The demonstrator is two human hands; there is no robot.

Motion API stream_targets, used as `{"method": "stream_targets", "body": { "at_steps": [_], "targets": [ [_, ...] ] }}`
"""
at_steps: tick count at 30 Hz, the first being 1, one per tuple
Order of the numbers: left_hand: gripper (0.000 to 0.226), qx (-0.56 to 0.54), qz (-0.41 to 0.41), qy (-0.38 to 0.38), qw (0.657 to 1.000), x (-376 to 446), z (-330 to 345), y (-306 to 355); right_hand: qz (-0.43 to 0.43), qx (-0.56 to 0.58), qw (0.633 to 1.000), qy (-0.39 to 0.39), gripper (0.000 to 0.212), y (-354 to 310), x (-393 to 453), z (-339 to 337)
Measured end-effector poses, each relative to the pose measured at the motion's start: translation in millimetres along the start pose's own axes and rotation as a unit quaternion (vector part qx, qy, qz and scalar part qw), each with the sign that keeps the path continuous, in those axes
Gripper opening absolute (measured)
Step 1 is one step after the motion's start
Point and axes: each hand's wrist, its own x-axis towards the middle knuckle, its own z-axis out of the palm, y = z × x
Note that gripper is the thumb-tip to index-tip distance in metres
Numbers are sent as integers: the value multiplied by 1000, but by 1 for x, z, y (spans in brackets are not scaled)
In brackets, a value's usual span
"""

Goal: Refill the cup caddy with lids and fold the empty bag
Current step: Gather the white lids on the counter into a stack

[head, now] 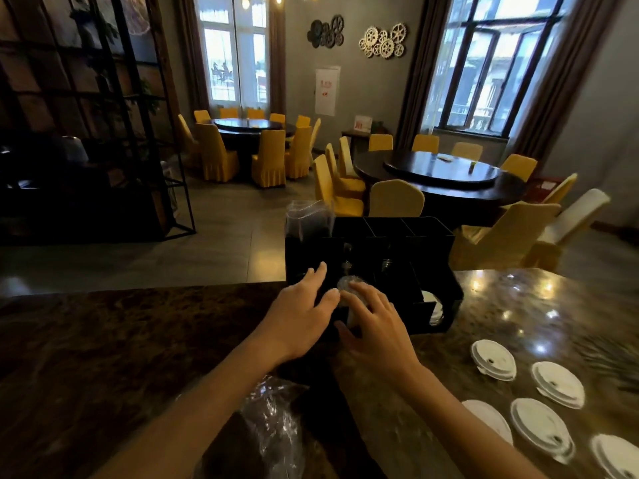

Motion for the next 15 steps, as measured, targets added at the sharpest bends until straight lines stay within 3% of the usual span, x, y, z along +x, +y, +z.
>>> {"method": "stream_targets", "body": {
  "at_steps": [5, 15],
  "targets": [
    [57, 39, 90, -30, 995, -36, 29, 24, 35, 4, 999, -25, 61, 2, -52, -35],
    [62, 148, 139, -130, 971, -68, 111, 51, 161, 15, 987, -11, 60, 37, -157, -80]
  ]
}}
